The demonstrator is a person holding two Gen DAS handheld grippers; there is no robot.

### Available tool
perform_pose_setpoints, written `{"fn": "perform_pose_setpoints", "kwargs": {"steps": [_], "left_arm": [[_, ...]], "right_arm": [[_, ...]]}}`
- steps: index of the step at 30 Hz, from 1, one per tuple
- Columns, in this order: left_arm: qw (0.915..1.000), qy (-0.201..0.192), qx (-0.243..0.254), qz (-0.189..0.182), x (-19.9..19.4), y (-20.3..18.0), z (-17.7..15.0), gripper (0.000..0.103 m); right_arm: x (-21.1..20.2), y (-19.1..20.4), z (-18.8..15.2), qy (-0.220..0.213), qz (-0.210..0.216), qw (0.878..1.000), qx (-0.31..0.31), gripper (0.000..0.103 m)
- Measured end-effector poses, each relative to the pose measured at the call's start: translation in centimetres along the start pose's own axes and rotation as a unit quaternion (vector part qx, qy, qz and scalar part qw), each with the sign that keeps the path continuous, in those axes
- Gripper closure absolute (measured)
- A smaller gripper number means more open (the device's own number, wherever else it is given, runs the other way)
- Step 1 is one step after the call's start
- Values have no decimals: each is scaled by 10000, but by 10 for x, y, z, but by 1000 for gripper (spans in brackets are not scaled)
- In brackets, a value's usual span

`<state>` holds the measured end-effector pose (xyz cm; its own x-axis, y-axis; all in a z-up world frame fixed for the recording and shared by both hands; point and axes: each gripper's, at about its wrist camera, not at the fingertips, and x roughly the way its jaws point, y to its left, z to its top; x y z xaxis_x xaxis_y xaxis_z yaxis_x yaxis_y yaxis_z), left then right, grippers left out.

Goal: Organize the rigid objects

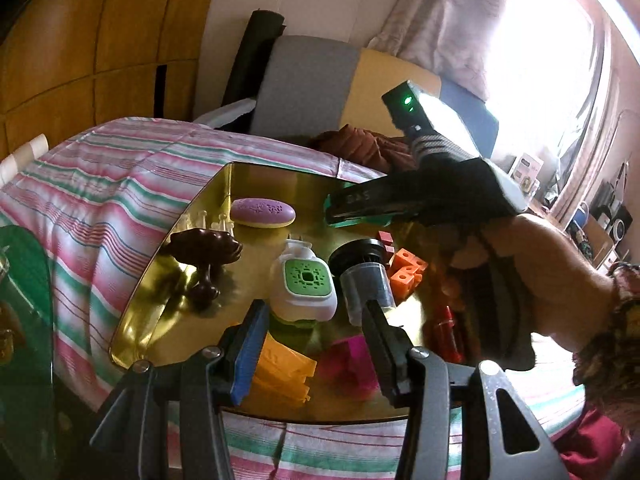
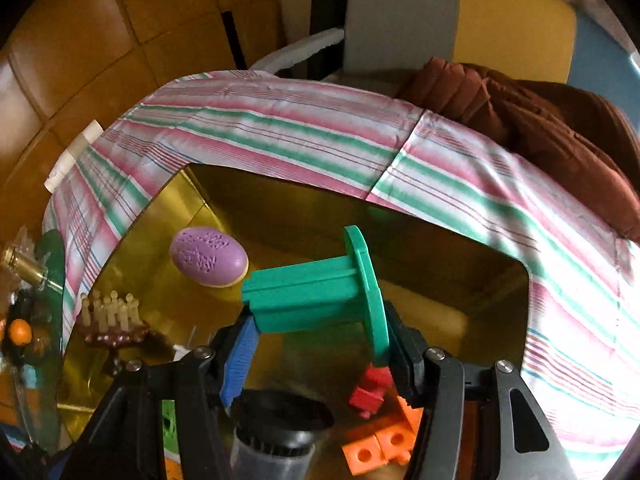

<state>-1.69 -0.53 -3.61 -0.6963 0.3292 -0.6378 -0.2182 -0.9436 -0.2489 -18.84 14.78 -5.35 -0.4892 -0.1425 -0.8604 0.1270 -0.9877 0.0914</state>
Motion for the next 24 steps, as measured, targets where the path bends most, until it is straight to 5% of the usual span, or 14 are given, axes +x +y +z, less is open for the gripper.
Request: {"fn": "perform_pose_setpoints", "kwargs": {"steps": [9, 15, 24], "left_arm": [[10000, 68, 57, -13, 2, -3, -2, 54], [10000, 60, 67, 40, 3, -4, -2, 54], [9997, 134, 23, 181, 4, -3, -2, 54]], "right_arm": [[23, 1, 4, 117, 87, 9999, 78, 43], [-7, -10, 0, -345, 279, 9986, 297, 35], [-30, -11, -27, -302, 353, 9980, 424, 33]]}}
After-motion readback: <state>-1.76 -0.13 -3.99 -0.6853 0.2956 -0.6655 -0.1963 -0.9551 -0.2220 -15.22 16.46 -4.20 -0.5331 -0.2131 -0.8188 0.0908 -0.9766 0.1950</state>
